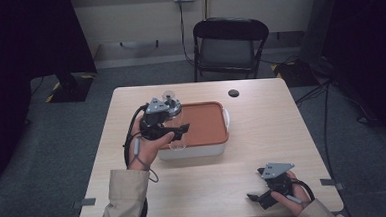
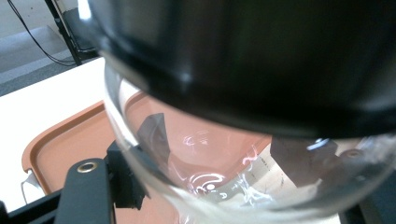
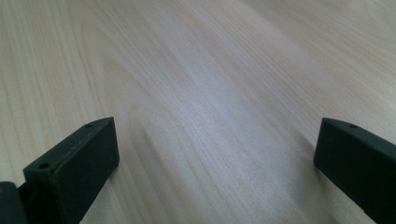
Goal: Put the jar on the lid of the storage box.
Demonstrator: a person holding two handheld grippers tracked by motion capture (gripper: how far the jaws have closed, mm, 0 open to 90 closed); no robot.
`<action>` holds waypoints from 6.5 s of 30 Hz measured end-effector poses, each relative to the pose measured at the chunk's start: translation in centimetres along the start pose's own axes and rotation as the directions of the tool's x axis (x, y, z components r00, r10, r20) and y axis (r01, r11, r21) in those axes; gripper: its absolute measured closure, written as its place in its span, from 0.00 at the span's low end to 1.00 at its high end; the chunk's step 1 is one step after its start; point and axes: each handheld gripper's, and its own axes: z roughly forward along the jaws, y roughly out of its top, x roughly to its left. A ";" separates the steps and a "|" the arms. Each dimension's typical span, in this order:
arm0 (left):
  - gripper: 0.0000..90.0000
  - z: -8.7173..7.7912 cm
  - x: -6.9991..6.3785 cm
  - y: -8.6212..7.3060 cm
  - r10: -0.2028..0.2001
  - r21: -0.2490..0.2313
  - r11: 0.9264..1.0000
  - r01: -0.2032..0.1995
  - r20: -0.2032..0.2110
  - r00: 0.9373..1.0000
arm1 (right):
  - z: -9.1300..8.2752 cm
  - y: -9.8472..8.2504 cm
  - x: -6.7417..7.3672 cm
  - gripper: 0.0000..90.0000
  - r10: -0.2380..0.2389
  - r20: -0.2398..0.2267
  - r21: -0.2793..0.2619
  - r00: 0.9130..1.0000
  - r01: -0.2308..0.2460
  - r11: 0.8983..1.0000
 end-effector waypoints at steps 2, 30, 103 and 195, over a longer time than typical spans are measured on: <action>0.35 0.1 0.0 0.1 0.000 -0.002 1.000 0.000 0.000 1.000 | 0.0 0.0 0.0 0.00 0.000 0.000 0.000 1.000 0.000 1.000; 0.35 1.7 0.4 1.4 -0.008 -0.012 1.000 0.008 -0.009 1.000 | 0.0 0.0 0.0 0.00 0.000 0.000 0.000 1.000 0.000 1.000; 0.35 6.4 1.9 0.9 -0.034 0.001 0.999 0.034 -0.090 0.995 | 0.0 0.0 0.0 0.00 0.000 0.000 0.000 1.000 0.000 1.000; 0.01 4.4 3.1 -2.4 -0.174 -0.058 0.984 0.169 -0.082 0.981 | 0.0 0.0 0.0 0.00 0.000 0.001 0.000 1.000 0.000 1.000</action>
